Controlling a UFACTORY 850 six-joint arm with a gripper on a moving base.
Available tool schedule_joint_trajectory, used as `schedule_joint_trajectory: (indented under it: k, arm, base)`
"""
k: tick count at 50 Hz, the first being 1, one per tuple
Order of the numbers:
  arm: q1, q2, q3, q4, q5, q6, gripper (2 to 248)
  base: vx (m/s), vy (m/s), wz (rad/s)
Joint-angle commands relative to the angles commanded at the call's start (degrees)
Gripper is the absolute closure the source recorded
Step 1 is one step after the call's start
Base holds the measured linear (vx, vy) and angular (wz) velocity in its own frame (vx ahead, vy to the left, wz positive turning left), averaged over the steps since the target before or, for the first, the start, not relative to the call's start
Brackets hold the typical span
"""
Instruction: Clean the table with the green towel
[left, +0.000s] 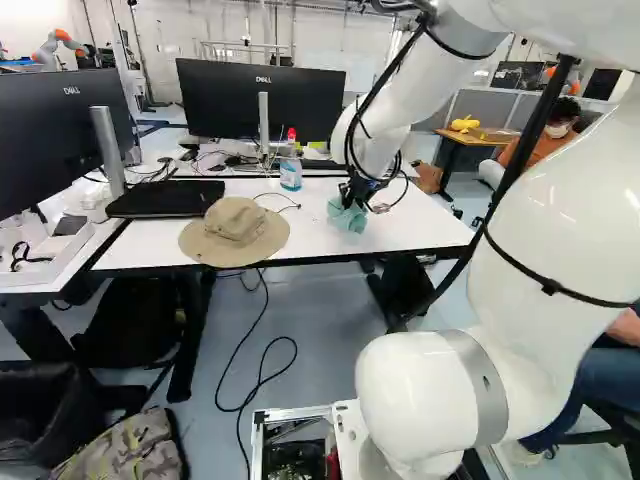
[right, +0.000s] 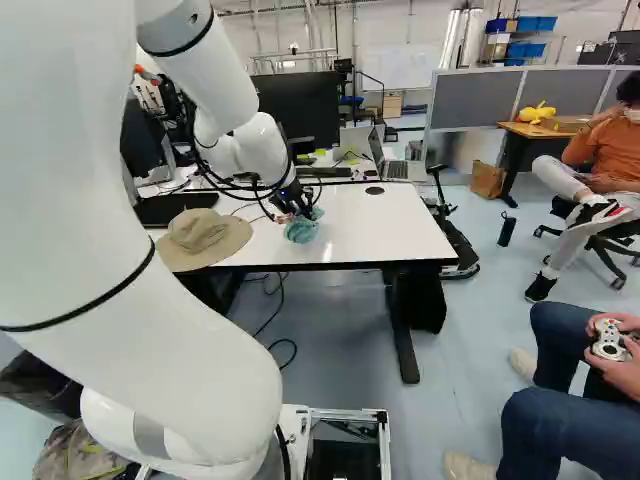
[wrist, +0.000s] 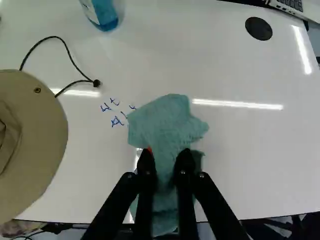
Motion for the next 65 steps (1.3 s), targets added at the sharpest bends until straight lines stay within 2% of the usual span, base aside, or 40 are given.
schedule_joint_trajectory:
  k: [12,25,65]
  arm:
    - [0.0,-0.3,-0.3,-0.2,0.0,0.0,200]
    - [0.7,-3.4,-3.5,-0.2,1.2,0.0,200]
    - [7.3,-9.6,-10.2,0.0,1.5,0.0,200]
  base:
    - [0.000,0.000,0.000]
    - [0.000,0.000,0.000]
    - [0.000,0.000,0.000]
